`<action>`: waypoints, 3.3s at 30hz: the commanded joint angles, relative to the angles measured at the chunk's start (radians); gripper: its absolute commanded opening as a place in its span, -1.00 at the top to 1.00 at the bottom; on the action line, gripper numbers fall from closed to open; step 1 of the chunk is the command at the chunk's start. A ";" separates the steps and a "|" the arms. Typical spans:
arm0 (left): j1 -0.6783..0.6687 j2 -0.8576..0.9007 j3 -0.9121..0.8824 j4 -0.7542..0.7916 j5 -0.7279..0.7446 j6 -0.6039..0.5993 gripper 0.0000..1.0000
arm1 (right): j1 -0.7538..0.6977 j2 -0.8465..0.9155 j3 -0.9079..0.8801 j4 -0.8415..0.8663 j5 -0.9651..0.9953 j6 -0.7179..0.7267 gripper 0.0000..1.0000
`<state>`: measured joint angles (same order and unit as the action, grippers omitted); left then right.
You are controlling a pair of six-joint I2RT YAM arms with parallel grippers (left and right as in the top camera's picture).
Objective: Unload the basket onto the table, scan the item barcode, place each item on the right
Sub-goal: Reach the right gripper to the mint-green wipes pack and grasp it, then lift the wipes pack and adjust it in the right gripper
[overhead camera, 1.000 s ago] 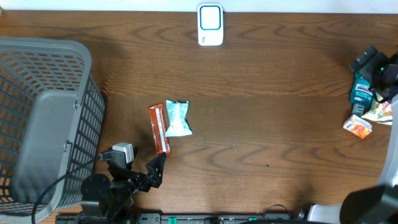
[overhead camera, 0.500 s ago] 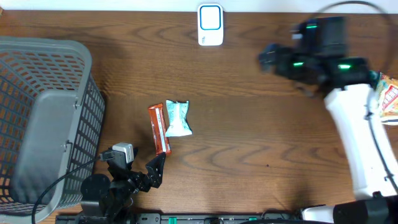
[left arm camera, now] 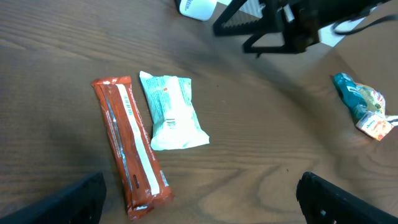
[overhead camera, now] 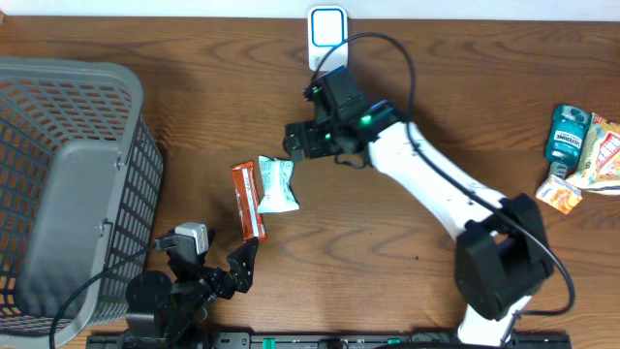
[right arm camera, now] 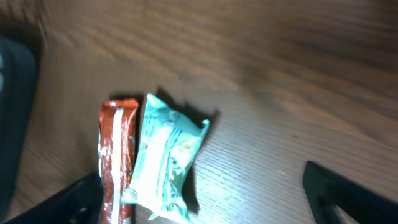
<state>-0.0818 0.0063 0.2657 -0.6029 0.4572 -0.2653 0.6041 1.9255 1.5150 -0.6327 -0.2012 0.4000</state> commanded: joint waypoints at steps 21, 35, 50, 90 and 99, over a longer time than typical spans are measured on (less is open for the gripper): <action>0.003 -0.002 0.003 0.000 -0.005 -0.001 -0.96 | 0.070 0.283 0.000 0.098 -0.093 0.027 0.30; 0.003 -0.002 0.003 0.000 -0.005 -0.001 -0.96 | 0.086 0.322 -0.080 0.134 -0.169 -0.020 0.19; 0.003 -0.002 0.003 0.000 -0.005 -0.001 -0.96 | -0.213 0.035 -0.033 -0.258 -0.458 -0.171 0.98; 0.003 -0.002 0.003 0.000 -0.005 -0.001 -0.96 | -0.218 -0.657 -0.117 -0.521 -0.290 -0.281 0.98; 0.003 -0.002 0.003 0.000 -0.005 -0.001 -0.95 | -0.218 -0.657 -0.193 -0.445 -0.290 -0.274 0.98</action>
<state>-0.0818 0.0063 0.2657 -0.6029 0.4572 -0.2653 0.3786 1.2758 1.3373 -1.0966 -0.4881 0.1146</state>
